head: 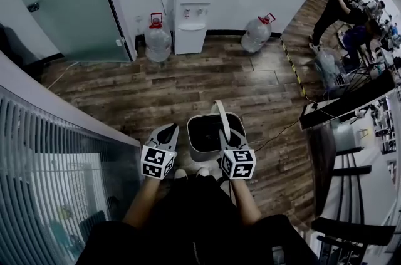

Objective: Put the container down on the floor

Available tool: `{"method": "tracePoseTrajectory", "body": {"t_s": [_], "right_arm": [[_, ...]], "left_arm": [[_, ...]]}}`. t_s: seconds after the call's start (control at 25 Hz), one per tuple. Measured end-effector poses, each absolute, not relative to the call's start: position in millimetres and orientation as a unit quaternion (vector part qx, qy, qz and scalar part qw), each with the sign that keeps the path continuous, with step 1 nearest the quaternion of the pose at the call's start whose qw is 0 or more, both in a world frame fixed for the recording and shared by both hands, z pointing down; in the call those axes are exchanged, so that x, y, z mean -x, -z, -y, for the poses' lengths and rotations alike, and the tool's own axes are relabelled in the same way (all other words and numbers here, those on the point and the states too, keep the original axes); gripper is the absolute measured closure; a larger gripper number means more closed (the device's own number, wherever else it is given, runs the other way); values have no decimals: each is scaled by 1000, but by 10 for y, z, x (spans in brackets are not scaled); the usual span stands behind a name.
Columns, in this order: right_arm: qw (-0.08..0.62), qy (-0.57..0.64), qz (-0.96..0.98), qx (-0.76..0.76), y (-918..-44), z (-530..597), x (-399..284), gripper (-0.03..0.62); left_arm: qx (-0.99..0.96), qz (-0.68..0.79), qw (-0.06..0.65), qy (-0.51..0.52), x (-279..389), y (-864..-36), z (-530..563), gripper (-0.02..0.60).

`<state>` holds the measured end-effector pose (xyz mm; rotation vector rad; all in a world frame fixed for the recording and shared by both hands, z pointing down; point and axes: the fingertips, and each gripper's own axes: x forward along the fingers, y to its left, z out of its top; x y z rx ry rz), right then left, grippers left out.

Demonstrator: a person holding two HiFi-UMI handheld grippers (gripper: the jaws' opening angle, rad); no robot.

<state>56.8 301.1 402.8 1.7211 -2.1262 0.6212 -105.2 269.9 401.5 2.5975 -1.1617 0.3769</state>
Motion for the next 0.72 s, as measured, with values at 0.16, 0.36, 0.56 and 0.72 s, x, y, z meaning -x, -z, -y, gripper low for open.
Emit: {"method": "tracePoseTrajectory", "body": {"t_s": [0.16,0.36,0.56,0.72], "right_arm": [[166,-215,752,-600,-4013,-2905,-489,528],[165,-217,759,-591,-4067,-2798,-390,528],[166,-223,764,-582,-4151,-2648,-352,528],[170,-225,769,-573,-4215,-2459,-356,528]], "left_arm": [[-896,402,133,-134,1061,-4042,-2633,566],[-894,403,138,-143,1076,-4127,-2544,566],[-890,406,143,-151,1065,-4182,-2377,566],[-887,411,145,-154,1024,-4214,-2160,566]]}}
